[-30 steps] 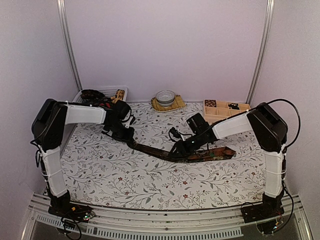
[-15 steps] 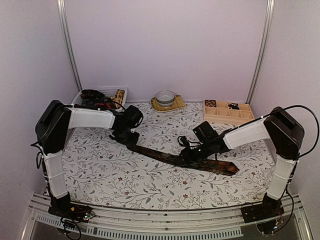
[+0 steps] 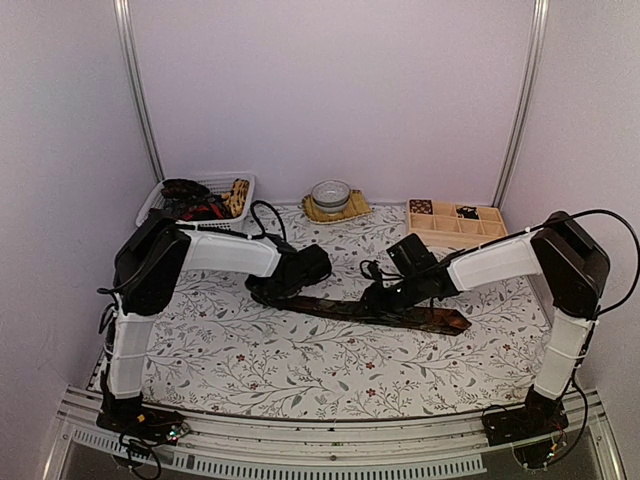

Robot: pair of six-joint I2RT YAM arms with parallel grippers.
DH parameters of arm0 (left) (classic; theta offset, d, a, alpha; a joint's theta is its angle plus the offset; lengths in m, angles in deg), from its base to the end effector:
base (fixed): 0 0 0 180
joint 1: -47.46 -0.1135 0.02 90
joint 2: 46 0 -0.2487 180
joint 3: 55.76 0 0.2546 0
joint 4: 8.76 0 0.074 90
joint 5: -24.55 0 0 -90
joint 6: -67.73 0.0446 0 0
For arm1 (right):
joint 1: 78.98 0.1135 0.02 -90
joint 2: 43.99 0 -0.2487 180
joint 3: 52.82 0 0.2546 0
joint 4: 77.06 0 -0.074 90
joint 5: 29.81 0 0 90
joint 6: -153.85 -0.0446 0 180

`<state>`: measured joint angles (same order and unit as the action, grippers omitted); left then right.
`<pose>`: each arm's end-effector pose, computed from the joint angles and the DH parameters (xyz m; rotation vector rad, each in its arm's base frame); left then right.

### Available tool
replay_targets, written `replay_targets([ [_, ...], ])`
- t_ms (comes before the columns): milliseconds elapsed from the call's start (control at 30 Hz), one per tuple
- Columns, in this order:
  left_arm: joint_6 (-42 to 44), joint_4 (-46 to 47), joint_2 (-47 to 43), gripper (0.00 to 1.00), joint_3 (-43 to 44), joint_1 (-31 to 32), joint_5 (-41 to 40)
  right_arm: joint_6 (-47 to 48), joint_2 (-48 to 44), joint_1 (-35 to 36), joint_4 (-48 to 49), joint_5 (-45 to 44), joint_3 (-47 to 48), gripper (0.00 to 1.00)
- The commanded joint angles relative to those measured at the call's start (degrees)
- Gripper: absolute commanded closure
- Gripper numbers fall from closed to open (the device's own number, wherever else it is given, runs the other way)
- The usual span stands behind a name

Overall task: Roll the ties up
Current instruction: Roll the tie at the center of the board.

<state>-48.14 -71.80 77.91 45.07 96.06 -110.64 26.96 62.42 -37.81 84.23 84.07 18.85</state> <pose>0.2883 -0.2792 0.1149 0.4586 2.4608 0.7780 0.2650 0.2557 0.1148 -0.2917 2.7141 1.0136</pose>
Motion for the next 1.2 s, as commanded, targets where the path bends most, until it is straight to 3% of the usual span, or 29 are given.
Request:
replay_targets([
  [0, -3.62, -8.8, 4.65, 1.0, 3.62, 2.42, -7.92, -0.84, -8.32, -2.64, -0.19, -1.07, -1.01, 0.56],
  [767, -3.68, -15.88, 15.68, 1.0, 18.72, 7.54, -5.7, -0.48, 1.03, -5.93, 4.0, 3.69, -5.04, 0.56],
  [1167, -4.01, -17.3, 14.52, 1.0, 12.69, 7.04, -8.52, 0.32, 2.0, -6.69, 3.52, 3.66, -5.63, 0.56],
])
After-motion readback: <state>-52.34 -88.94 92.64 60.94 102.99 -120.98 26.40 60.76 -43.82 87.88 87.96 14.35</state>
